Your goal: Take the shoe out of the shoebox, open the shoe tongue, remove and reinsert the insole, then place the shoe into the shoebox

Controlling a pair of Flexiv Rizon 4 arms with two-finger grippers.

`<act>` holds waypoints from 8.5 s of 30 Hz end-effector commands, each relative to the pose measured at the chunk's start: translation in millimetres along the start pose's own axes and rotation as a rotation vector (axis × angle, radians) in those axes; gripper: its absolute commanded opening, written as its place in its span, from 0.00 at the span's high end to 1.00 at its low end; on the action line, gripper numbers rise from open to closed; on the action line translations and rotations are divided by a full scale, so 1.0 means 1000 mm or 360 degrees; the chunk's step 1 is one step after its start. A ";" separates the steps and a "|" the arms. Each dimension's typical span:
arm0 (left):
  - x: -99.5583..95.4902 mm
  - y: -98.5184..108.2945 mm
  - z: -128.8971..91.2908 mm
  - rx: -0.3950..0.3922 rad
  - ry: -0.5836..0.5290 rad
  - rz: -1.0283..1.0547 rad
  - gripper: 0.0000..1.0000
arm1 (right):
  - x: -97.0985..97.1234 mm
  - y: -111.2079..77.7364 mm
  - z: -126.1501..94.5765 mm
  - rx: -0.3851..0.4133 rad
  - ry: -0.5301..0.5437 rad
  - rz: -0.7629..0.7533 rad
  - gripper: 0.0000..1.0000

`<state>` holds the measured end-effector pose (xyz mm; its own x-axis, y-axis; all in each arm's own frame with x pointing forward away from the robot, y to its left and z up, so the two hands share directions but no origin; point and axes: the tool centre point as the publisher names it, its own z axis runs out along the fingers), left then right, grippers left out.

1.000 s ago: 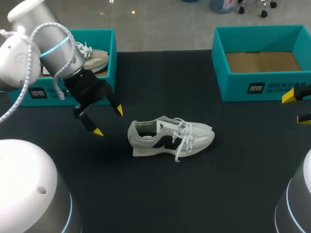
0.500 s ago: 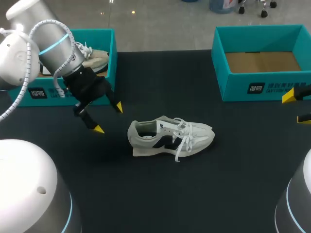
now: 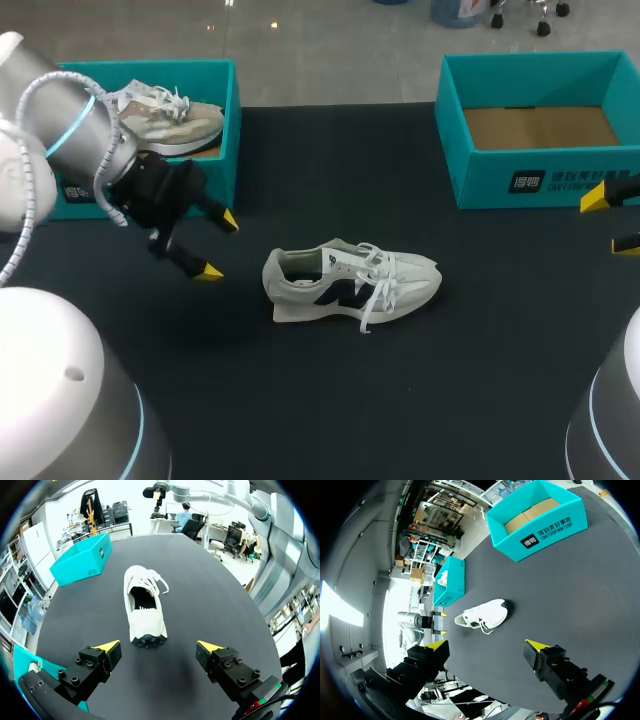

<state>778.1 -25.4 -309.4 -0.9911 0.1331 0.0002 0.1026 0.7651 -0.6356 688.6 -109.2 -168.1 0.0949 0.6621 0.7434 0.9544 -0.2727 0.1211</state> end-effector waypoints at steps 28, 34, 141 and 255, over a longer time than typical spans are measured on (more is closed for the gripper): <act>0.012 0.019 0.013 -0.0180 -0.0224 -0.0115 0.00 | 0.000 -0.002 0.000 -0.0004 -0.0004 0.0002 0.00; 0.011 0.028 0.016 -0.0019 -0.0160 -0.0173 0.00 | 0.000 -0.002 0.000 -0.0004 -0.0004 0.0002 0.00; -0.031 0.003 0.147 0.0798 -0.0026 -0.0260 0.00 | 0.000 -0.002 0.000 -0.0004 -0.0004 0.0002 0.00; -0.034 0.007 0.150 0.0725 0.0012 -0.0230 1.00 | 0.120 -0.009 0.243 0.0055 -0.0592 -0.0277 0.00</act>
<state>797.9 -119.5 -426.4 -0.9918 0.0512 0.1170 -0.0848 0.4208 -0.9032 760.2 141.7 -238.7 0.0202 0.9052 0.4244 0.9738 -0.1139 0.1968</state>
